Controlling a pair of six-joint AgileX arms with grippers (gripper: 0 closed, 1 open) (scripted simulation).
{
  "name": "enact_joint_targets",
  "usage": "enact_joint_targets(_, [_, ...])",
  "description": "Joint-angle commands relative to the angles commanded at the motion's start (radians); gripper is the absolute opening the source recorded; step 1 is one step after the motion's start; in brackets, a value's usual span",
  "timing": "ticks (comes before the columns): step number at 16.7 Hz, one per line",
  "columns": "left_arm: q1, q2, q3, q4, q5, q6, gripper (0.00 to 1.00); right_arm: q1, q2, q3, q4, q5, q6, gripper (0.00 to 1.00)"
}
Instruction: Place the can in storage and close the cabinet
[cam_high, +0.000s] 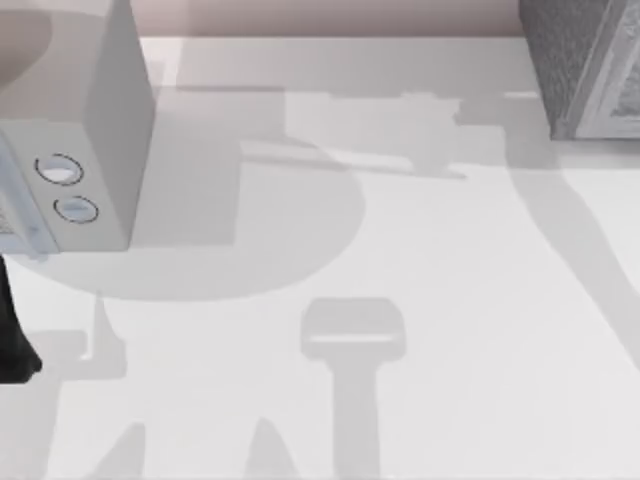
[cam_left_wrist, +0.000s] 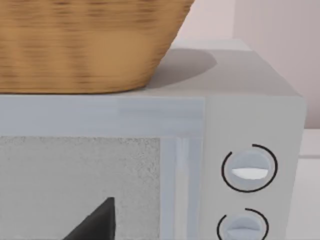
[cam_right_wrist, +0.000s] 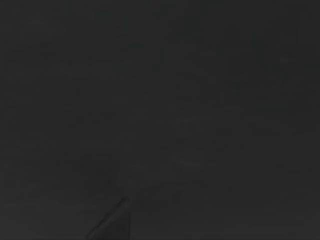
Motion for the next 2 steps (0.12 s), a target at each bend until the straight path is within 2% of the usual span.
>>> enact_joint_targets(2, [0.000, 0.000, 0.000, 0.000, 0.000, 0.000, 1.00, -0.004, 0.008, 0.005, 0.002, -0.004, 0.000, 1.00])
